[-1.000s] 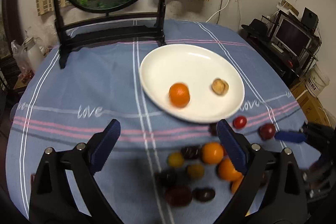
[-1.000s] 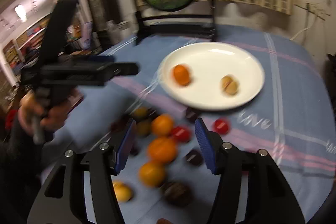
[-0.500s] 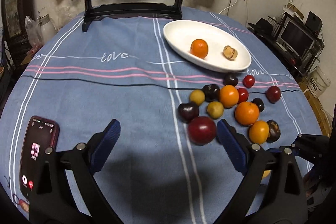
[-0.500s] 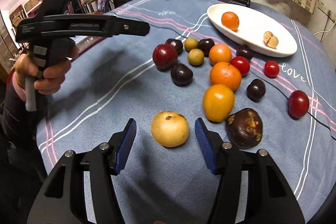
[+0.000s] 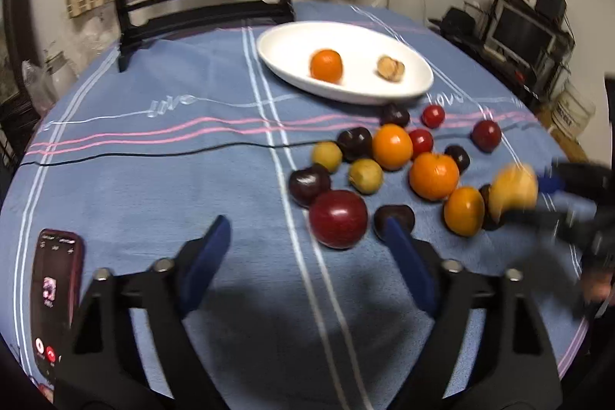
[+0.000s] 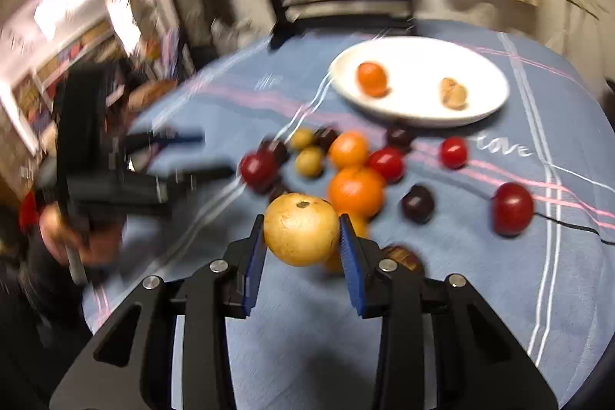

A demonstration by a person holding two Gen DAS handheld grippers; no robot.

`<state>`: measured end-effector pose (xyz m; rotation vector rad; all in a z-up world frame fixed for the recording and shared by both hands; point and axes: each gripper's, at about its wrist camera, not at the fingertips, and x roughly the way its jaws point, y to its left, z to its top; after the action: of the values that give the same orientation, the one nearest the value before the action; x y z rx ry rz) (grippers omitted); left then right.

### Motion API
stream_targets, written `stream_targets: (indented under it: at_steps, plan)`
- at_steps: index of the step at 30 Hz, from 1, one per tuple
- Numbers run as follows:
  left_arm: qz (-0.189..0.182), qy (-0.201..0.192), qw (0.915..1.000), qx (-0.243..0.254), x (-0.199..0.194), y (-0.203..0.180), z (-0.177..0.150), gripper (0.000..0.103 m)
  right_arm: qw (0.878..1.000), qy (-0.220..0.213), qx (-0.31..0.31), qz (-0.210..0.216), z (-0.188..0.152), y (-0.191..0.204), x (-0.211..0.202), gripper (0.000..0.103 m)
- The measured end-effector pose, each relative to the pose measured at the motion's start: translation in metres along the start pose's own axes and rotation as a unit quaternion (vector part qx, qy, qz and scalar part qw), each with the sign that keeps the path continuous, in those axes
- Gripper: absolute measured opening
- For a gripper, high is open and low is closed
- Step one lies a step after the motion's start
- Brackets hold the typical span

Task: Organize fruits
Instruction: 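Grasp the red plum with the left tool while the right tool grasps the yellow pear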

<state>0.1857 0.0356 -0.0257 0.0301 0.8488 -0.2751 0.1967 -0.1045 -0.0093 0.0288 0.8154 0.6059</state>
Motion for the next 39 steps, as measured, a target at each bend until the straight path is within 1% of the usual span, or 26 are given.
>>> stream_targets:
  at_steps: [2,5,9,11,13,17,24,27,30,33,34,36,37,39]
  plan:
    - [-0.008,0.009,0.9999,-0.003,0.007,-0.002,0.001,0.064,1.0,-0.017,0.019,0.006,0.003,-0.011,-0.002,0.037]
    - [-0.02,0.021,0.9995,-0.01,0.015,-0.003,0.003,0.058,0.999,-0.021,0.035,0.012,0.002,-0.021,-0.001,0.037]
    - [-0.033,0.032,0.9988,-0.017,0.026,-0.005,0.006,0.05,0.999,-0.013,0.039,0.013,-0.001,-0.022,0.001,0.037]
    - [-0.037,0.04,0.9984,-0.018,0.031,-0.006,0.006,0.043,0.999,-0.011,0.042,0.018,-0.003,-0.021,0.0,0.037]
    - [-0.036,0.048,0.998,-0.018,0.035,-0.007,0.005,0.041,0.999,-0.014,0.04,0.018,-0.003,-0.021,-0.001,0.037]
    - [-0.044,0.056,0.9971,-0.026,0.04,-0.005,0.004,0.041,0.999,-0.018,0.046,0.017,-0.002,-0.024,-0.003,0.037]
    - [-0.04,0.053,0.9976,-0.022,0.039,-0.006,0.003,0.04,0.998,-0.017,0.053,0.012,-0.003,-0.028,-0.003,0.037]
    - [-0.039,0.045,0.998,-0.022,0.034,-0.006,0.003,0.039,0.998,-0.016,0.055,0.009,-0.005,-0.029,-0.002,0.037]
    - [-0.04,0.028,0.9985,-0.023,0.023,-0.006,0.007,0.039,0.998,-0.018,0.058,0.006,-0.004,-0.03,-0.003,0.037]
    - [-0.049,0.018,0.9985,-0.018,0.014,-0.006,0.018,0.039,0.998,-0.015,0.063,0.009,0.005,-0.032,-0.004,0.037]
    - [-0.048,0.013,0.9987,-0.012,0.011,-0.008,0.027,0.039,0.998,-0.016,0.062,0.005,0.011,-0.033,-0.005,0.037]
    - [-0.045,-0.002,0.999,-0.005,0.006,-0.01,0.044,0.039,0.998,-0.026,0.053,-0.009,0.024,-0.035,-0.006,0.037]
    - [-0.05,-0.013,0.9987,-0.002,0.003,-0.01,0.058,0.039,0.998,-0.035,0.047,-0.022,0.036,-0.037,-0.007,0.037]
    - [-0.055,-0.022,0.9983,-0.005,0.005,-0.01,0.08,0.039,0.997,-0.043,0.047,-0.038,0.053,-0.043,-0.002,0.037]
